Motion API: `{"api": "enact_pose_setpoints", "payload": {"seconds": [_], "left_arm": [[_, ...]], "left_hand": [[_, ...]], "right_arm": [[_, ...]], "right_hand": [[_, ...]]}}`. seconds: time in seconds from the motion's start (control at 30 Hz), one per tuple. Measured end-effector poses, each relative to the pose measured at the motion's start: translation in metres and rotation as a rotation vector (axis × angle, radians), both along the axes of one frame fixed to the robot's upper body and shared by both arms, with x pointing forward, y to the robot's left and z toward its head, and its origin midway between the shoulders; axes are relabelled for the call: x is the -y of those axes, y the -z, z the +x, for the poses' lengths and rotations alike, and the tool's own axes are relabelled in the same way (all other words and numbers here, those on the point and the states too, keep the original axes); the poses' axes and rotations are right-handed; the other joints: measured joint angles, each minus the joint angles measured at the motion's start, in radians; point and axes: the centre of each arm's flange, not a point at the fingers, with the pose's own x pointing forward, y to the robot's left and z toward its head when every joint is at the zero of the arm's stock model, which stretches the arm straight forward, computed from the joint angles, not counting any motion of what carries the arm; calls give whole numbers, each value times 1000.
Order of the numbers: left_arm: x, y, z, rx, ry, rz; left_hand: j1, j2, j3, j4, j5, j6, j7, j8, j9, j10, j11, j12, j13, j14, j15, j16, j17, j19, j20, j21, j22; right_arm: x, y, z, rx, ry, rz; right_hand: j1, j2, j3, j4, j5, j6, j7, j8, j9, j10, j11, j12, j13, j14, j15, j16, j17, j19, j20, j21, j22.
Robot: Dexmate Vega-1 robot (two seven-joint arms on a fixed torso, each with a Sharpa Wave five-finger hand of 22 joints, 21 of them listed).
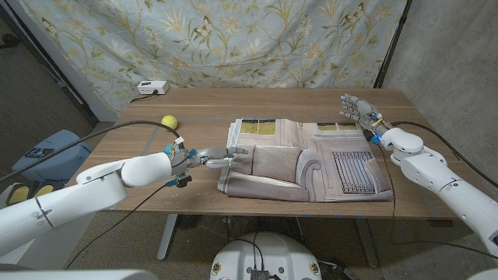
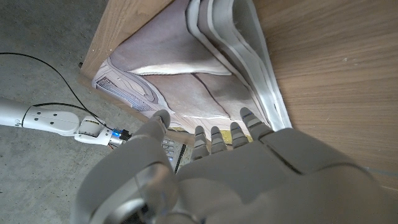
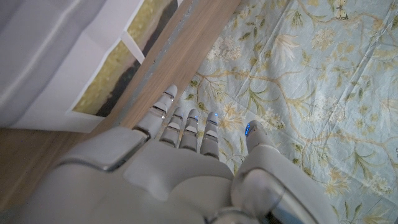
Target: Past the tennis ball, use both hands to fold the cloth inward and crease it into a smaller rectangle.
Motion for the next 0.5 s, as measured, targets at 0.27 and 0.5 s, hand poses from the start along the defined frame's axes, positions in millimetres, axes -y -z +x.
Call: {"api": "enact_pose_setpoints", "payload": {"seconds": [0.27,0.5], "left_arm": [[1,4,-3,6,7,13],[2,5,-3,1,15,31]], "left_hand": [[4,4,4,4,8,0,0,0,0,0,0,0,0,0,0,0,0,-4,-4,0,0],[-3,10,4,15,8,0,0,0,0,0,0,0,0,-4,4,0,5,-20,-2,0,0]], "right_arm": [[3,2,0,-31,47,-39],[3,-1,2,-57,84,-83]], "right_hand": [[0,0,0,0,0,0,0,0,0,-4,4,0,0,0,0,0,0,-1,-2,0,0],[0,0,0,0,0,0,0,0,0,-8,-1,0,0,0,0,0,0,-1,-1,0,0]]}}
